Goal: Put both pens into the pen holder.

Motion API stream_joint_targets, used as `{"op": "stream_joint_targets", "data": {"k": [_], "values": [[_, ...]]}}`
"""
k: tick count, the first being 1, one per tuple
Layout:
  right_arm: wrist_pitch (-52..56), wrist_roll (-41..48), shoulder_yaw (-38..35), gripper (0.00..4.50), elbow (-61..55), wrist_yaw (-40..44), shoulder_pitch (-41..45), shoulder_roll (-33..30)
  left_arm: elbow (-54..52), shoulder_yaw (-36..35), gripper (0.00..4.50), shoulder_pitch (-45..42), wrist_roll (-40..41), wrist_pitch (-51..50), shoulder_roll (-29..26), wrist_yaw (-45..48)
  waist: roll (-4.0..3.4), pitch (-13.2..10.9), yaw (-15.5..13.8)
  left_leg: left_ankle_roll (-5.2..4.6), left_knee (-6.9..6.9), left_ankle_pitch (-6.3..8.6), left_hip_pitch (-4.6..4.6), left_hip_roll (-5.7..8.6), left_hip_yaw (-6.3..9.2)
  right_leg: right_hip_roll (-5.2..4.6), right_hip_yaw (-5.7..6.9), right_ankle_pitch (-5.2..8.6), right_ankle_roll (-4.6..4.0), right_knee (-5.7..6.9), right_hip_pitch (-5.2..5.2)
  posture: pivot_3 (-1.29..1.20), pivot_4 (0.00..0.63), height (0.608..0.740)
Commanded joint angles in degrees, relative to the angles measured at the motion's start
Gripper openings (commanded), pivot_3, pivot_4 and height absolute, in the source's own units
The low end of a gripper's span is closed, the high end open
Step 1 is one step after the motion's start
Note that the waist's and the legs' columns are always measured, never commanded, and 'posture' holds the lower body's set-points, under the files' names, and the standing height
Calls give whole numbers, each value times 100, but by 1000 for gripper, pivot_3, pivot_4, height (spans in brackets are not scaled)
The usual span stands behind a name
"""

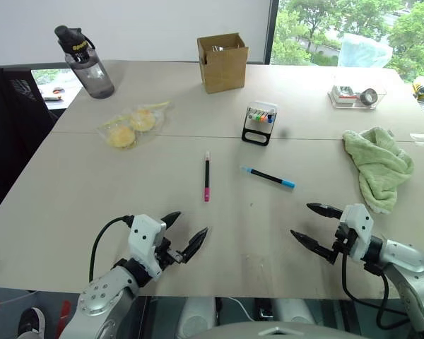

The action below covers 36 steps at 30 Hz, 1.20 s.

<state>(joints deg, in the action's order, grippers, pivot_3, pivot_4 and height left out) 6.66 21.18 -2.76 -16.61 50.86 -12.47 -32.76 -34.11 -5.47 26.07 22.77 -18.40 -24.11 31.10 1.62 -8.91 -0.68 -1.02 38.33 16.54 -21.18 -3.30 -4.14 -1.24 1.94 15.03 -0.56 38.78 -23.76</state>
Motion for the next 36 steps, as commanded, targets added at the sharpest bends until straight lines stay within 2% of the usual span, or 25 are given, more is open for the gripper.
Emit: {"op": "stream_joint_targets", "data": {"k": [1, 7, 11, 15, 20, 27, 33, 36], "values": [[-122, 57, -78, 4500, -20, 45, 39, -17, -65, -93, 4477, -3, 25, 128, 58, -66, 0, 0, 0, 0, 0, 0, 0, 0, 0, 0, 0, 0, 0, 0, 0, 0, 150, 736], [-126, 186, -35, 4500, -38, 186, 68, -16, -129, -77, 4477, -241, -13, -93, 90, -266, 0, 0, -2, 0, 0, 0, 0, 0, 0, 0, 0, 0, 0, 0, 0, 0, 150, 736], [101, 597, -137, 4500, -270, 338, 235, -46, -217, -223, 4477, -943, 18, -664, 113, -806, 0, 0, -9, 0, 0, 0, 0, 0, 1, 1, 1, 0, 0, 1, 1, 0, 150, 736], [396, 856, -146, 4500, -513, 390, 474, -177, -76, -201, 4477, -1938, 326, -1662, 484, -1532, 0, -1, -10, 0, 3, 0, 1, 1, 2, 2, 1, -2, 3, 3, 5, 0, 150, 736], [552, 914, -51, 4500, -762, 244, 727, -150, 312, 257, 4477, -2786, -147, -2409, 1012, -2429, 6, 1, -10, 0, 3, 0, -4, 3, 4, 8, 0, -15, -16, -1, 5, 0, 150, 736], [498, 802, 87, 4500, -863, 210, 752, -89, 653, 980, 4477, -2998, -698, -2919, 1050, -2641, 7, 1, -6, 2, 0, -1, 0, 3, 14, 11, -4, -15, -16, 0, 4, 0, 150, 736], [387, 746, 97, 4500, -816, 265, 665, -89, 527, 1006, 4477, -2782, -761, -3857, 877, -2650, 4, 3, 8, 1, 0, -1, 6, 4, 7, 6, -10, -14, -15, 1, 7, 0, 150, 736], [366, 732, 120, 4500, -793, 272, 661, -73, 452, 1048, 3602, -2549, -820, -4182, 749, -2625, -10, 11, 26, 2, -4, 0, 14, 4, 9, 12, -25, -13, -14, 1, 7, 0, 150, 736]]}}
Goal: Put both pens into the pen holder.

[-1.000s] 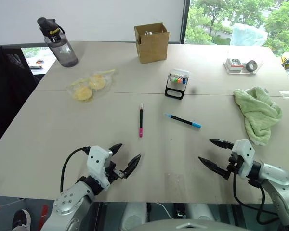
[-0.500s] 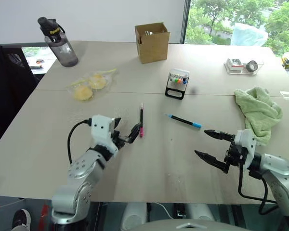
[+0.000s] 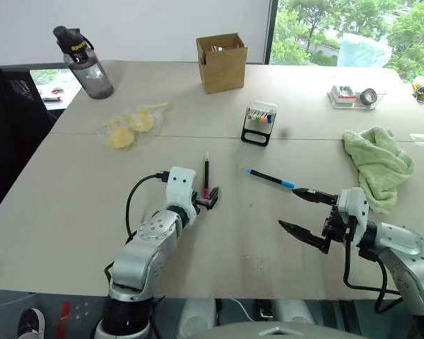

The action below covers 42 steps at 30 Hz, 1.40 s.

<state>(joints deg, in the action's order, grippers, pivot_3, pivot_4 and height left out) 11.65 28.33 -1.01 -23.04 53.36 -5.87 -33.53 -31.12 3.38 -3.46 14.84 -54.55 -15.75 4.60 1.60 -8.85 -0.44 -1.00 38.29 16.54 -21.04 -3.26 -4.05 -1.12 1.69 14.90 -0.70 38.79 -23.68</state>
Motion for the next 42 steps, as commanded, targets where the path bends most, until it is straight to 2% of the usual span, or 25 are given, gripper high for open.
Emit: {"op": "stream_joint_targets", "data": {"k": [1, 5, 6, 7, 8, 13, 16, 21, 24, 27, 29, 32, 36, 41, 42], "values": [[-138, 12, -47, 4500, -141, 23, 2, 8, 140, 181, 3207, 447, -69, -561, -127, 32, -14, 8, 1, 0, -4, 0, 8, 1, 1, 1, -7, 1, 1, 0, 3, 0, 150, 736], [-125, 21, -6, 4500, -154, 20, 0, 14, 84, 65, 1209, 529, -166, -728, -65, -83, -28, 18, 1, 1, -8, 0, 22, 2, -2, 2, -13, 9, 13, 0, 11, 0, 150, 736], [-115, 24, 1, 4500, -154, 19, 10, 13, 87, 54, 537, 533, -177, -752, -56, -86, -29, 20, 1, 0, -8, 0, 23, 2, -3, 2, -15, 9, 13, 0, 11, 0, 150, 736], [-107, 27, 6, 4500, -156, 18, 17, 10, 88, 50, 136, 536, -190, -770, -51, -88, -31, 21, -1, 0, -7, 1, 23, 3, -5, 1, -16, 9, 14, 0, 12, 0, 150, 736], [-92, 31, 11, 4500, -159, 17, 29, 7, 88, 40, 19, 539, -202, -786, -37, -92, -33, 24, -1, 0, -7, 1, 23, 4, -5, 0, -17, 9, 14, 0, 12, 0, 150, 736], [46, 91, 22, 4500, -184, 5, 86, -23, 28, -110, 19, 616, -204, -584, 75, -80, -40, 29, 0, 0, -8, 1, 24, 5, -6, 0, -20, 8, 12, -1, 12, 0, 150, 736], [780, 390, -42, 4500, -325, -274, 164, -93, -85, -384, 19, 721, -51, -138, 132, 141, -41, 29, 31, 0, -9, 1, 25, 5, -6, 3, -25, 7, 11, 0, 11, 0, 150, 736], [2529, 1290, -81, 4500, -708, -1284, 687, 16, -521, -1000, 19, 1039, 1145, 984, 405, 1380, -29, 18, 102, 1, -11, 1, 15, 2, -4, 0, -28, -2, -5, 0, 3, 0, 150, 736], [4100, 2425, -71, 4500, -536, -2013, 1566, 199, -657, -1287, 19, 1182, 2114, 1435, 531, 2249, 6, -7, 107, 1, -6, 1, 7, 2, -2, -2, -22, -2, -4, 2, -4, 0, 150, 736], [5229, 3580, -365, 4500, 177, -3035, 2610, 730, -629, -1192, 19, 1258, 2319, 1708, 302, 2769, 16, -11, 107, 0, 1, 1, 0, 5, 2, -2, -17, -4, -7, 3, -7, 0, 150, 736], [5565, 4117, -546, 4500, 727, -3656, 3217, 1174, -727, -1078, 19, 1338, 2524, 1813, 119, 3115, 12, -15, 136, 0, 0, 1, -2, 4, 4, 4, -17, -4, -8, 4, -8, 0, 150, 736], [5982, 4955, -733, 4500, 1168, -4183, 3719, 1430, -765, -1013, 19, 1449, 2678, 1878, -200, 3425, 11, -15, 103, -1, -1, 1, -18, 4, 8, 7, -14, -5, -9, 1, -18, 0, 150, 736], [6568, 5519, -611, 4500, 1438, -4092, 4101, 1086, -804, -1026, 19, 1613, 2891, 1901, -603, 3743, 9, -13, 91, -10, 5, 5, -101, 7, 18, -2, 5, -8, -3, -12, -81, 0, 150, 736], [6956, 5639, -460, 4500, 1665, -3750, 4432, 700, -744, -1039, 19, 1694, 2990, 1962, -995, 3967, 7, -14, 119, -24, 5, 14, -112, 8, 15, -6, 4, -15, 8, -25, -92, 0, 150, 736], [6968, 5615, -437, 4257, 1718, -3735, 4505, 687, -738, -1033, 1, 1702, 2999, 1981, -1033, 3980, 7, -14, 123, -24, 5, 14, -111, 7, 15, -5, 3, -15, 8, -25, -92, 0, 150, 736]]}}
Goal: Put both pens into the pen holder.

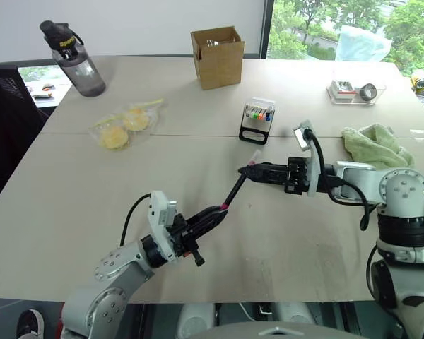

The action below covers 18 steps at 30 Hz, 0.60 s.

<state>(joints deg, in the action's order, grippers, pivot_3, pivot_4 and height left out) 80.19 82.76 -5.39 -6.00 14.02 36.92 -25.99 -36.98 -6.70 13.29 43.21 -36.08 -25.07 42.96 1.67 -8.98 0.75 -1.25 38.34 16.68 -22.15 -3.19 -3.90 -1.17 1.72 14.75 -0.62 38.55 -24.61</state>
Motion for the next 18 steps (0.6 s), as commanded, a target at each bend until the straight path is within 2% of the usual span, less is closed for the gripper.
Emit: {"op": "stream_joint_targets", "data": {"k": [1, 2, 6, 9, 10, 13, 16, 18], "values": [[115, 126, 23, 3983, 55, 211, 289, -69, -145, -14, 0, 36, 165, 152, -138, 158, 0, 0, 5, 0, 0, 0, 2, -1, 0, 3, -1, 0, 0, 1, 0, 0, 150, 736], [107, 58, 48, 3737, 76, 234, 341, -68, -139, 5, 0, 48, 144, 182, -162, 163, 0, 0, 9, 0, -1, 0, 3, -1, 0, 4, -2, 0, 0, 1, 0, 0, 150, 736], [40, -63, 78, 1633, 154, 235, 439, 1, -148, 70, 0, 81, 148, 226, -192, 146, -1, 0, 3, 0, -1, 0, 7, -3, -1, 8, -4, 0, 0, 6, 0, 0, 150, 736], [50, -119, 89, 260, 156, 272, 450, 31, -152, 98, 0, 81, 158, 253, -183, 64, -1, -1, 3, 0, 0, 0, 5, -3, -3, 6, -5, 0, 0, 5, 0, 0, 150, 736], [60, -112, 84, 114, 142, 275, 445, 42, -161, 97, 0, 99, 161, 253, -190, 33, -1, -1, 3, 0, 0, 0, 4, -3, -4, 5, -6, 0, 1, 4, 0, 0, 150, 736], [51, -35, 48, 114, 107, 221, 440, 91, -164, 77, 0, 163, 129, 193, -218, -102, -1, -1, 4, 0, 0, 0, 3, -4, -4, 4, -7, -1, 1, 2, 0, 0, 150, 736], [-101, -26, -2, 114, -28, 163, 568, 188, -234, -42, 1299, 239, 174, 244, -215, -203, -3, -2, 11, 0, 0, 0, 5, -4, -4, 5, -7, -1, 2, 4, 0, 0, 150, 736], [-377, -206, -63, 114, -326, 314, 720, 153, -297, -217, 2398, 272, -2, 258, -243, -535, -7, -4, 10, 0, 0, 0, 6, -4, -4, 4, -8, -1, 1, 5, -1, 0, 150, 736]]}}
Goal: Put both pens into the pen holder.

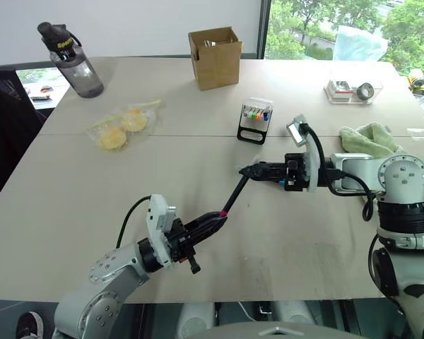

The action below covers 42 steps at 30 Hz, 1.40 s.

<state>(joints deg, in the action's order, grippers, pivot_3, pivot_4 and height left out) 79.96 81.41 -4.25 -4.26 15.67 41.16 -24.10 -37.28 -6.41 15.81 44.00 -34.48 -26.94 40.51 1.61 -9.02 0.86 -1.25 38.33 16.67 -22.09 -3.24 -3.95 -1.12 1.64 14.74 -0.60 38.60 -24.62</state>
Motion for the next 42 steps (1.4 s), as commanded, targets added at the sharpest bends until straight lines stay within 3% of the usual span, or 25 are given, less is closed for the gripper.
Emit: {"op": "stream_joint_targets", "data": {"k": [1, 2, 6, 9, 13, 18, 29, 42], "values": [[-628, -361, -166, 114, -701, 317, 389, -118, -272, -331, 2719, 31, -193, 73, -132, -429, -2, -2, -4, 0, 0, 0, 0, 0, 0, 0, 0, 0, 0, 0, 0, 0, 150, 736], [-931, -695, -125, 114, -870, 513, 470, -203, -277, -419, 3207, 30, -243, 56, -210, -506, -3, -2, -4, 0, 0, 0, -2, 0, 0, 0, 1, 0, 0, 3, -5, 0, 150, 736], [-3602, -3294, 768, 114, -1313, 2118, 667, -928, -286, -986, 3207, -500, -52, -153, -595, -811, -6, -9, -39, 0, 0, 0, -2, 0, 0, 1, 1, 0, 1, 0, -5, 0, 150, 736], [-5434, -4974, 1417, 114, -872, 2763, 707, -1213, -241, -1157, 3207, -1098, 15, -339, -848, -1091, -5, -9, -36, 1, 3, -1, -9, 3, 6, 1, 14, 2, 6, -4, -7, 0, 150, 736], [-7907, -6902, 1846, 114, 133, 2716, 764, -1093, -245, -1323, 3207, -1839, 58, -634, -1183, -1420, 0, -13, 12, 18, 4, -10, 0, 4, -15, 1, -11, -3, 8, -5, -6, 0, 150, 736], [-9371, -8035, 2105, 114, 1025, 2668, 779, -836, -425, -1247, 3207, -2320, 293, -1060, -1426, -1716, 0, -14, 0, 37, -1, -21, 0, -3, -16, 1, -11, -4, 7, -6, -8, 0, 150, 736], [-10449, -9159, 2128, 114, 2384, 2317, 1148, -471, -639, -1172, 3207, -2451, 492, -1265, -1302, -2056, 0, -17, -4, 45, 4, -26, 10, 1, -19, -9, -10, -5, 4, 20, -7, 0, 150, 736], [-10321, -9693, 2138, 114, 3048, 2083, 1414, -206, -685, -1062, 3207, -2494, 600, -1195, -1176, -2183, 0, -17, -4, 54, 4, -31, 12, 1, -18, -9, -10, -5, 2, 28, -6, 0, 150, 736]]}}
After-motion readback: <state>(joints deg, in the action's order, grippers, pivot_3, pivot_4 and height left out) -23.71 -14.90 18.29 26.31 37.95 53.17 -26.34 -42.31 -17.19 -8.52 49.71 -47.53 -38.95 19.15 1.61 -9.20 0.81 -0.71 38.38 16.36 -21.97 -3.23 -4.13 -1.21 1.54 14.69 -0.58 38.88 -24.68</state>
